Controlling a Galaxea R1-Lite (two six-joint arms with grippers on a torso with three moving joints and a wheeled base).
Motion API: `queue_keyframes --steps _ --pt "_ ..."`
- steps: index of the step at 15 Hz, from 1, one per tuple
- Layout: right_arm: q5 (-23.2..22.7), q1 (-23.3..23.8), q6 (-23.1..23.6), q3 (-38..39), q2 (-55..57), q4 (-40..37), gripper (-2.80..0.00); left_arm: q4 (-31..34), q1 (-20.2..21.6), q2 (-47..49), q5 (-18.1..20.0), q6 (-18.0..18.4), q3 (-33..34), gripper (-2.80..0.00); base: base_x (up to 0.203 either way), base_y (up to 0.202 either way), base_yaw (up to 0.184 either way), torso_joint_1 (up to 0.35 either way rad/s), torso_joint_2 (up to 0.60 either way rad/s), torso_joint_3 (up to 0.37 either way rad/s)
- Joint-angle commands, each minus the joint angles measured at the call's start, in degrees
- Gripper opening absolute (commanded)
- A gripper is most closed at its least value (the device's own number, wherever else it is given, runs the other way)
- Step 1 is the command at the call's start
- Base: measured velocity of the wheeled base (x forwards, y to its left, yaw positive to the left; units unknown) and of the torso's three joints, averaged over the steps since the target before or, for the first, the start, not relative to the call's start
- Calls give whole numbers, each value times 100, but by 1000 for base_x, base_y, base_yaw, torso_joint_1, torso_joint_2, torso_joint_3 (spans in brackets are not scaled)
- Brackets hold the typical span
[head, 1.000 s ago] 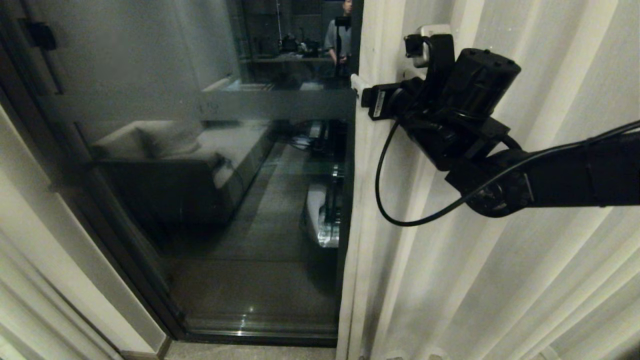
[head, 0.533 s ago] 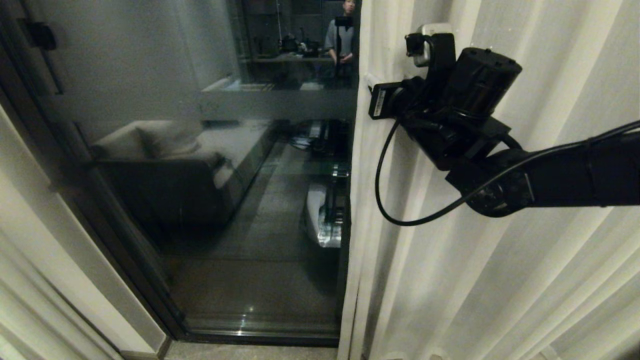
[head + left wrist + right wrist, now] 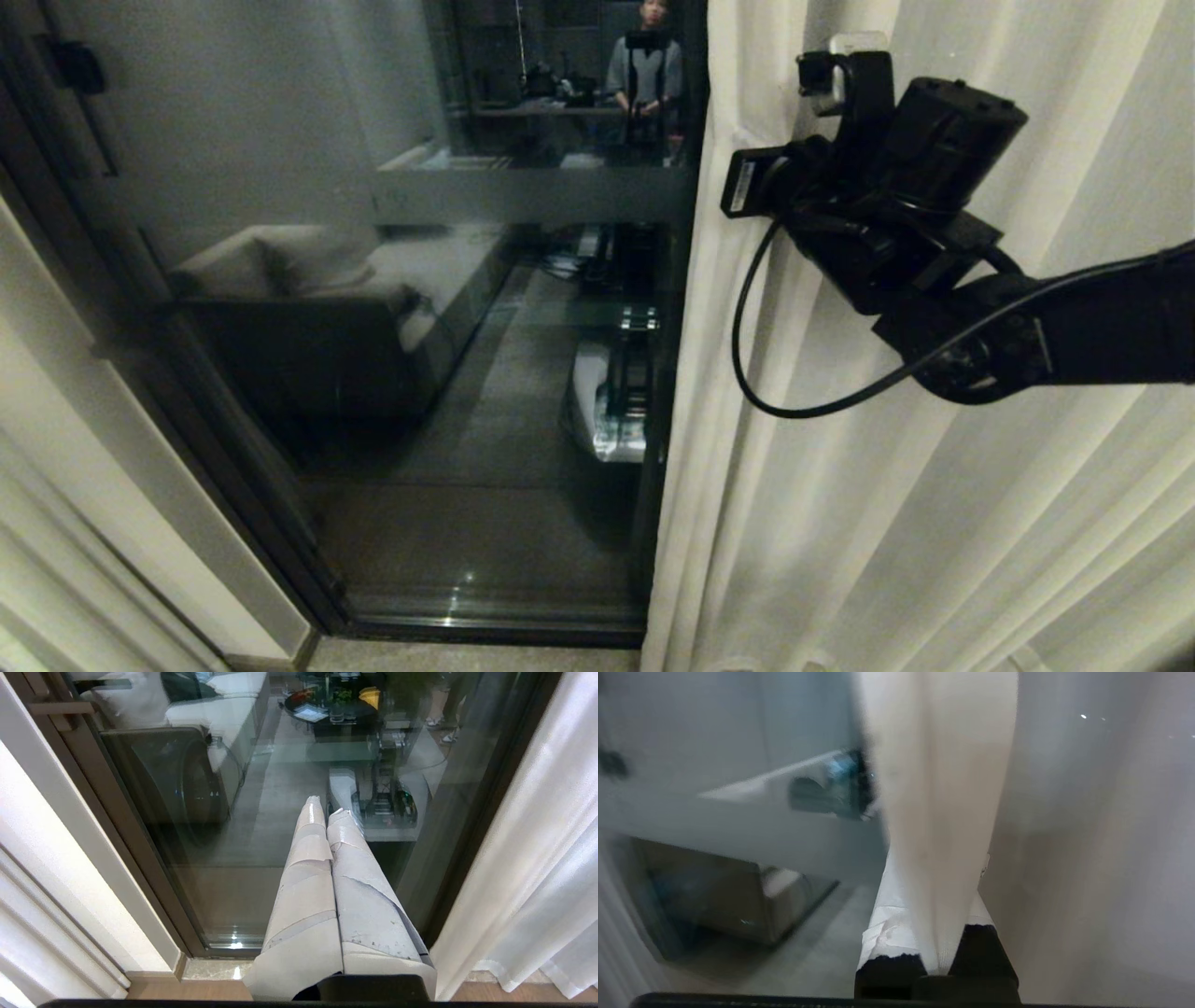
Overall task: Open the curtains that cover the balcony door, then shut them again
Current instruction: Pull the inner curtains open on both sides
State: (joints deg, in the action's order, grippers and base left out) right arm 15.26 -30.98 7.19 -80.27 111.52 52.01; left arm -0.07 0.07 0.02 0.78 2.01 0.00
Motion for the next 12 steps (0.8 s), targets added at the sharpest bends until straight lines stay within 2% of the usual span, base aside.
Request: queue_keyframes --steps 1,5,12 --pt "6 170 10 489 -534 29 -280 -1 1 -2 1 1 0 -280 0 0 0 0 0 0" --pt "3 678 23 1175 -1166 5 -280 -1 1 -2 1 1 0 -280 0 0 0 0 0 0" --pt "-31 1877 3 1989 -2025 -254 -280 -1 1 -2 1 1 0 -280 0 0 0 0 0 0"
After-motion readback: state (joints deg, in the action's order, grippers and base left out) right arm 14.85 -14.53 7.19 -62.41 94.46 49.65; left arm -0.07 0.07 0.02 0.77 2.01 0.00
